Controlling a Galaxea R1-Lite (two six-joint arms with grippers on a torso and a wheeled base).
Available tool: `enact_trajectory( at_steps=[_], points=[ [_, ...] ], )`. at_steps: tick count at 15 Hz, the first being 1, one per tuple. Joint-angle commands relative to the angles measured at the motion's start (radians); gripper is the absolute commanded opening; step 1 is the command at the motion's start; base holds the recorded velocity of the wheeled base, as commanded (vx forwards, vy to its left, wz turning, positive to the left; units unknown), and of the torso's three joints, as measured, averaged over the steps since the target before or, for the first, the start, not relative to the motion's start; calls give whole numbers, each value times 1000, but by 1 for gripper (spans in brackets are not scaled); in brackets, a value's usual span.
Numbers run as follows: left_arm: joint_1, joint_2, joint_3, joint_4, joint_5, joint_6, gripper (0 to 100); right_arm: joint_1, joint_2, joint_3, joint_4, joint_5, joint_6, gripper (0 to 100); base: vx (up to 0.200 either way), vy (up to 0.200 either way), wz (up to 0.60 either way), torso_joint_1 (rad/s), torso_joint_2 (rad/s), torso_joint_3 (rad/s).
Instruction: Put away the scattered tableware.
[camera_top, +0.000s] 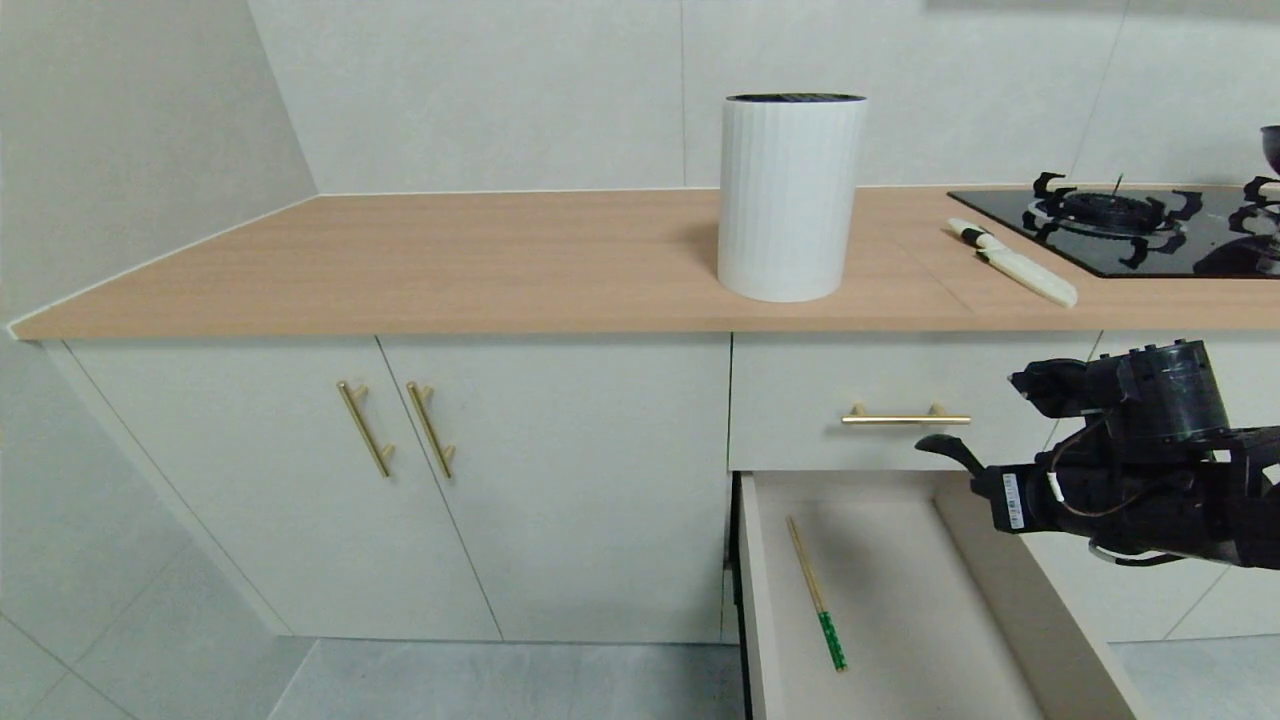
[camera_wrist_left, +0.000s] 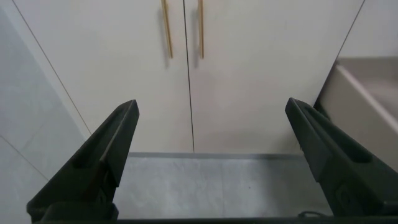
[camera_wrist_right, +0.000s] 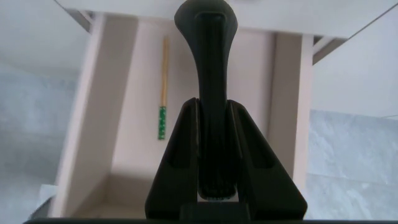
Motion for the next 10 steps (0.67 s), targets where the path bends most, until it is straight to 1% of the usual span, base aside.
enact_trajectory(
  at_steps=[1,4,6,7,10],
  points=[
    [0,0,0,0,1,-1,100,0,7,1,0,0,0,0,0,0,0,-144,456,315],
    [0,0,0,0,1,-1,100,0,11,2,-2,0,-2,0,0,0,0,-126,453,321],
    [0,0,0,0,1,-1,100,0,14,8,-9,0,-2,0,0,0,0,-78,388,308],
    [0,0,0,0,1,1,100,0,19,10,-19,0,-3,0,0,0,0,-36,198,149],
    [0,0,0,0,1,1,100,0,22,18,-29,0,-3,0,0,0,0,-19,57,28]
  ],
)
